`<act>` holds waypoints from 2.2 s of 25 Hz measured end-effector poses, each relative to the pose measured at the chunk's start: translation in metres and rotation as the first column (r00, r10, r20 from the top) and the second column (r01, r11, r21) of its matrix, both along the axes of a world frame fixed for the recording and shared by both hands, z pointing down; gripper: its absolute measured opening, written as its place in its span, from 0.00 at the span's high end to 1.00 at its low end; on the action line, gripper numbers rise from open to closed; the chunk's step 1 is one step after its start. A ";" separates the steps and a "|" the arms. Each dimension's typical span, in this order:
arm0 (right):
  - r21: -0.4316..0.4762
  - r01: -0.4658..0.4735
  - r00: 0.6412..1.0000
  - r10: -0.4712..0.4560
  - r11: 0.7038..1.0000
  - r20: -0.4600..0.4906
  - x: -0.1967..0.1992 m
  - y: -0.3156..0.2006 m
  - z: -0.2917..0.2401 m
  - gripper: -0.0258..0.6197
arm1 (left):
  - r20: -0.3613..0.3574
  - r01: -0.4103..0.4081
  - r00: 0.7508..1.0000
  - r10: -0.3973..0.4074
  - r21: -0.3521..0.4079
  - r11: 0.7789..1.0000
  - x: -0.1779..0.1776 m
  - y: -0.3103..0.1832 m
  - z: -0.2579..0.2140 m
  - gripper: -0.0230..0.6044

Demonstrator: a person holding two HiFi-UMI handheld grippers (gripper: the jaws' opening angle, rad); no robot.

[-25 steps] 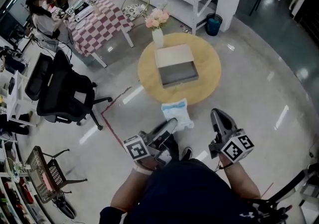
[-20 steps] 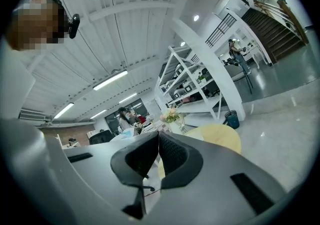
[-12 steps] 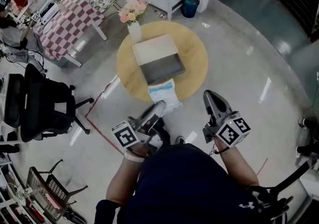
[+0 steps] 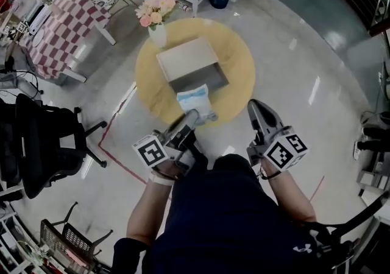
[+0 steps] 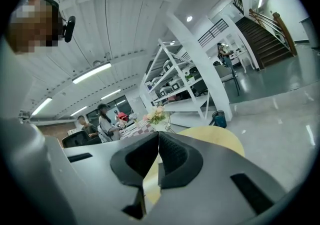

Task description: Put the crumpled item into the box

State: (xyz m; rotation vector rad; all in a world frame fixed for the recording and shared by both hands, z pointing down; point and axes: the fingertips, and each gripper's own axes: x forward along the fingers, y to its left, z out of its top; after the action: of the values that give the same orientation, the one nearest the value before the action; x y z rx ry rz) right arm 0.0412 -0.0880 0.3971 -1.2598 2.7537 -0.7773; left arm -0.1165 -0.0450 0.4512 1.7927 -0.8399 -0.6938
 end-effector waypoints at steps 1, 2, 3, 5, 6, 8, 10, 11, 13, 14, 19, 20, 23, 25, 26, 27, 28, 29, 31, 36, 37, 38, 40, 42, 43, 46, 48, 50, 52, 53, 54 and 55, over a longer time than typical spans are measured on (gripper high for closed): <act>-0.006 -0.005 1.000 0.005 1.000 -0.004 -0.001 -0.002 0.002 0.94 | -0.005 -0.004 1.000 0.004 -0.022 1.000 -0.002 -0.004 0.007 0.86; -0.013 -0.009 1.000 0.009 1.000 -0.008 -0.002 -0.003 0.004 0.94 | -0.005 -0.008 1.000 0.008 -0.040 0.999 -0.003 -0.008 0.013 0.86; -0.020 -0.013 1.000 0.013 1.000 -0.013 -0.003 -0.006 0.007 0.94 | 0.000 -0.013 1.000 0.013 -0.051 0.999 -0.005 -0.013 0.019 0.86; -0.033 -0.023 1.000 0.022 0.999 -0.018 -0.002 -0.013 0.011 0.94 | 0.025 -0.025 0.999 0.026 -0.052 0.998 -0.007 -0.026 0.028 0.86; -0.039 -0.027 0.999 0.027 0.999 -0.018 -0.001 -0.016 0.012 0.94 | 0.036 -0.033 0.999 0.035 -0.045 0.998 -0.007 -0.032 0.031 0.86; -0.047 -0.031 0.999 0.030 0.998 -0.017 -0.001 -0.021 0.014 0.94 | 0.046 -0.040 0.998 0.043 -0.057 0.998 -0.007 -0.042 0.039 0.86; -0.055 -0.030 0.999 0.029 0.998 -0.013 0.001 -0.023 0.017 0.94 | 0.020 -0.029 0.999 0.032 -0.118 0.993 -0.006 -0.047 0.048 0.86; -0.059 -0.030 1.000 0.029 0.998 -0.009 0.002 -0.024 0.018 0.94 | 0.006 -0.027 1.000 0.028 -0.135 0.990 -0.004 -0.051 0.051 0.86; -0.064 -0.031 1.000 0.031 0.997 0.001 0.003 -0.031 0.018 0.94 | -0.014 -0.030 1.000 0.028 -0.147 0.989 0.000 -0.061 0.054 0.86; -0.064 -0.031 0.999 0.032 0.997 0.006 0.004 -0.035 0.018 0.94 | -0.012 -0.035 0.999 0.034 -0.141 0.989 0.002 -0.067 0.056 0.86; -0.070 -0.038 0.999 0.039 0.997 0.016 0.014 -0.050 0.019 0.94 | 0.011 -0.054 0.998 0.056 -0.148 0.987 0.014 -0.094 0.072 0.86; -0.074 -0.043 0.999 0.044 0.996 0.015 0.018 -0.052 0.020 0.94 | -0.020 -0.056 0.998 0.053 -0.163 0.985 0.018 -0.098 0.075 0.86; -0.090 -0.060 0.998 0.062 0.994 0.015 0.031 -0.058 0.026 0.94 | 0.005 -0.058 0.998 0.060 -0.181 0.982 0.024 -0.111 0.088 0.86; -0.100 -0.069 0.997 0.071 0.993 0.016 0.039 -0.063 0.029 0.94 | 0.094 -0.049 0.993 0.069 -0.204 0.978 0.022 -0.118 0.103 0.86; -0.104 -0.071 0.997 0.073 0.992 0.016 0.042 -0.065 0.030 0.94 | 0.104 -0.049 0.992 0.072 -0.213 0.976 0.024 -0.122 0.108 0.86; -0.108 -0.073 0.997 0.075 0.991 0.018 0.045 -0.068 0.031 0.94 | 0.099 -0.051 0.992 0.074 -0.219 0.974 0.027 -0.126 0.111 0.86; -0.112 -0.074 0.997 0.076 0.991 0.019 0.048 -0.070 0.033 0.94 | 0.101 -0.051 0.992 0.075 -0.227 0.973 0.030 -0.129 0.116 0.86; -0.116 -0.074 0.997 0.077 0.991 0.022 0.050 -0.073 0.035 0.94 | 0.115 -0.049 0.990 0.078 -0.236 0.971 0.031 -0.132 0.121 0.86; -0.126 -0.072 0.997 0.076 0.989 0.027 0.053 -0.076 0.038 0.94 | 0.133 -0.047 0.988 0.083 -0.252 0.967 0.034 -0.137 0.131 0.86; -0.148 -0.065 0.996 0.072 0.987 0.047 0.057 -0.082 0.045 0.94 | 0.112 -0.036 0.991 0.075 -0.312 0.949 0.041 -0.149 0.152 0.86; -0.152 -0.065 0.996 0.073 0.986 0.048 0.059 -0.084 0.047 0.94 | 0.103 -0.030 0.992 0.067 -0.330 0.944 0.042 -0.151 0.157 0.86; -0.157 -0.066 0.996 0.075 0.985 0.049 0.061 -0.085 0.048 0.94 | 0.101 -0.022 0.993 0.060 -0.346 0.938 0.042 -0.153 0.161 0.86; -0.168 -0.072 0.995 0.081 0.983 0.051 0.065 -0.089 0.052 0.94 | 0.105 -0.003 0.993 0.046 -0.378 0.926 0.040 -0.159 0.170 0.86; -0.180 -0.079 0.995 0.089 0.980 0.053 0.069 -0.094 0.056 0.94 | 0.108 0.008 0.993 0.039 -0.408 0.913 0.040 -0.164 0.178 0.86; -0.185 -0.081 0.994 0.092 0.979 0.054 0.070 -0.096 0.058 0.94 | 0.106 0.010 0.994 0.039 -0.424 0.905 0.041 -0.166 0.182 0.86; -0.194 -0.081 0.994 0.094 0.978 0.057 0.070 -0.100 0.062 0.94 | 0.093 0.015 0.995 0.033 -0.472 0.881 0.043 -0.169 0.194 0.86; -0.199 -0.080 0.994 0.094 0.977 0.058 0.070 -0.102 0.064 0.94 | 0.091 0.026 0.996 0.021 -0.493 0.869 0.042 -0.172 0.201 0.86; -0.206 -0.081 0.994 0.095 0.975 0.059 0.071 -0.105 0.065 0.94 | 0.091 0.035 0.996 0.013 -0.504 0.863 0.043 -0.175 0.204 0.86; -0.215 -0.085 0.993 0.099 0.973 0.059 0.074 -0.107 0.068 0.94 | 0.088 0.034 0.996 0.013 -0.510 0.859 0.046 -0.178 0.206 0.86; -0.220 -0.087 0.993 0.102 0.972 0.059 0.075 -0.108 0.069 0.94 | 0.087 0.032 0.996 0.015 -0.514 0.857 0.048 -0.180 0.207 0.86; -0.225 -0.088 0.993 0.104 0.970 0.060 0.075 -0.109 0.070 0.94 | 0.087 0.029 0.996 0.019 -0.518 0.855 0.050 -0.181 0.208 0.86; -0.228 -0.090 0.993 0.106 0.969 0.060 0.075 -0.110 0.071 0.94 | 0.087 0.025 0.996 0.024 -0.522 0.852 0.051 -0.182 0.209 0.86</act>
State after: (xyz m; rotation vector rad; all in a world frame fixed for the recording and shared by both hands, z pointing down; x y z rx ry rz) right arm 0.1167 -0.1981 0.4682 -1.3620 2.5831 -1.1279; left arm -0.0655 -0.2272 0.6605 1.3315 -0.9811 -0.3342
